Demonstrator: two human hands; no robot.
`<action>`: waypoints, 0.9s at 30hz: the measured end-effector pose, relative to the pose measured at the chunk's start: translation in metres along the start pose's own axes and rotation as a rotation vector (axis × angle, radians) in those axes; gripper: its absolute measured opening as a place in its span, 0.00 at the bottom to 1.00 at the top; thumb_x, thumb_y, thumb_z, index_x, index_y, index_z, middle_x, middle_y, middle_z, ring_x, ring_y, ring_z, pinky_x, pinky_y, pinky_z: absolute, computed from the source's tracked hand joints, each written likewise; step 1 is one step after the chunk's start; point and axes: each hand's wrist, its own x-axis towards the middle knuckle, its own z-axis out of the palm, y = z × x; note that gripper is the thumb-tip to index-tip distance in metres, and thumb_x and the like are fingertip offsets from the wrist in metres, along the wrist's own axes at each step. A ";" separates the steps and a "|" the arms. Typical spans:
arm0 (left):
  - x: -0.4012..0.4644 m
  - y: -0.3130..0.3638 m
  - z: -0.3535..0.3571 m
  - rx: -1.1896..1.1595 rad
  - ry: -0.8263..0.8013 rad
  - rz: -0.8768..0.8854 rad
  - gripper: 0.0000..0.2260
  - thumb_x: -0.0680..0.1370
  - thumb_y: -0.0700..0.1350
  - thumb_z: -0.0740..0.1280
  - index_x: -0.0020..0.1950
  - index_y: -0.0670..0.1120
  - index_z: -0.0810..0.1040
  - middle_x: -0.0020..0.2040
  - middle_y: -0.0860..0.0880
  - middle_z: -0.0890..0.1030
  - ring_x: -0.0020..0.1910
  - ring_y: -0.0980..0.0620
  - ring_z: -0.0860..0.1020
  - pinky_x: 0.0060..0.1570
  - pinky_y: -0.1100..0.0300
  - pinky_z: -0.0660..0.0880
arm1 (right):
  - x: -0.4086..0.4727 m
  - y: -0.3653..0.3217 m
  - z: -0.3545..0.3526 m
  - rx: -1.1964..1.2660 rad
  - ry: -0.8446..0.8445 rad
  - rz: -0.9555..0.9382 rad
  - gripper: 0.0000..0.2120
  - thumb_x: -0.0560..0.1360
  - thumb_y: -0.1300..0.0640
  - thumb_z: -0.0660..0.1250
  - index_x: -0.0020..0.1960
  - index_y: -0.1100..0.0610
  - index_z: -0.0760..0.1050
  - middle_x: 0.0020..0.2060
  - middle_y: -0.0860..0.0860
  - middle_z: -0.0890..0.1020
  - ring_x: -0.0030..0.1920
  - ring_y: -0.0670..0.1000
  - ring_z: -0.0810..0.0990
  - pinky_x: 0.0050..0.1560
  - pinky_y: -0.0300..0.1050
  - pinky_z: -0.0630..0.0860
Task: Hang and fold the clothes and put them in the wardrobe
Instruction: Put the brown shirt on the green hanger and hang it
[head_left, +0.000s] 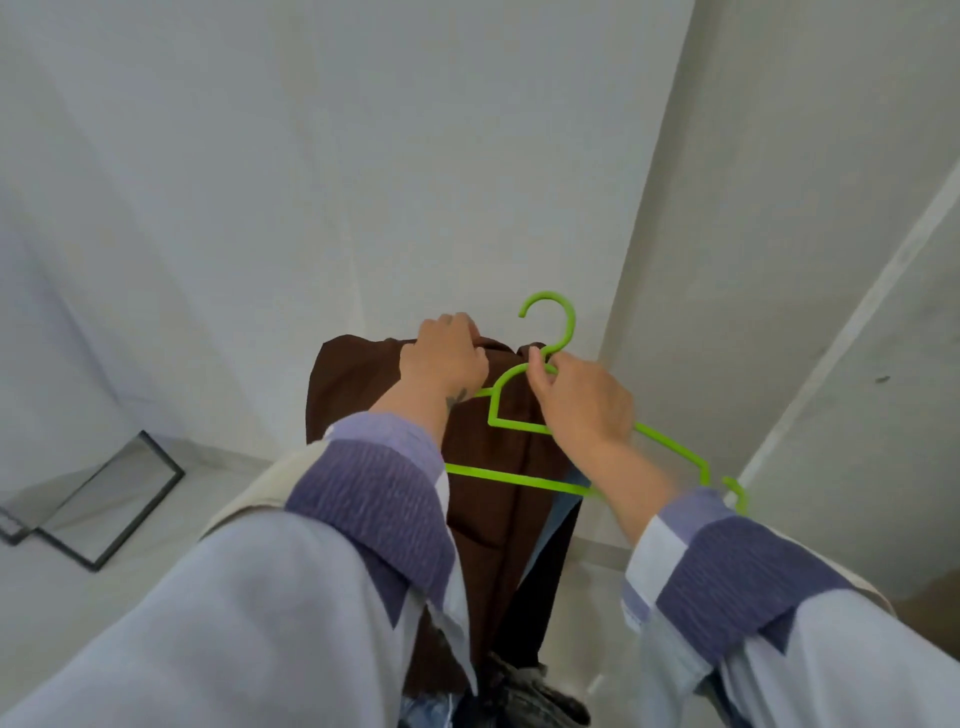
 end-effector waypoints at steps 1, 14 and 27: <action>0.013 0.000 0.006 0.017 -0.010 -0.014 0.15 0.78 0.48 0.59 0.65 0.48 0.70 0.65 0.46 0.71 0.67 0.46 0.65 0.62 0.48 0.66 | 0.008 0.000 0.008 0.004 0.003 -0.009 0.23 0.79 0.40 0.50 0.45 0.55 0.77 0.43 0.56 0.83 0.45 0.61 0.80 0.37 0.46 0.66; 0.059 -0.009 0.043 0.124 0.042 -0.208 0.11 0.80 0.46 0.56 0.58 0.48 0.73 0.60 0.44 0.77 0.62 0.42 0.71 0.61 0.48 0.63 | 0.028 0.002 0.052 0.003 0.058 0.001 0.22 0.79 0.41 0.52 0.43 0.55 0.76 0.38 0.57 0.82 0.40 0.62 0.80 0.35 0.48 0.69; -0.036 -0.042 -0.023 -0.223 0.132 -0.119 0.19 0.80 0.57 0.51 0.55 0.49 0.77 0.54 0.46 0.80 0.57 0.42 0.76 0.52 0.53 0.70 | -0.032 -0.025 0.009 -0.007 0.080 -0.049 0.22 0.79 0.41 0.52 0.40 0.55 0.74 0.35 0.56 0.82 0.37 0.62 0.80 0.34 0.47 0.70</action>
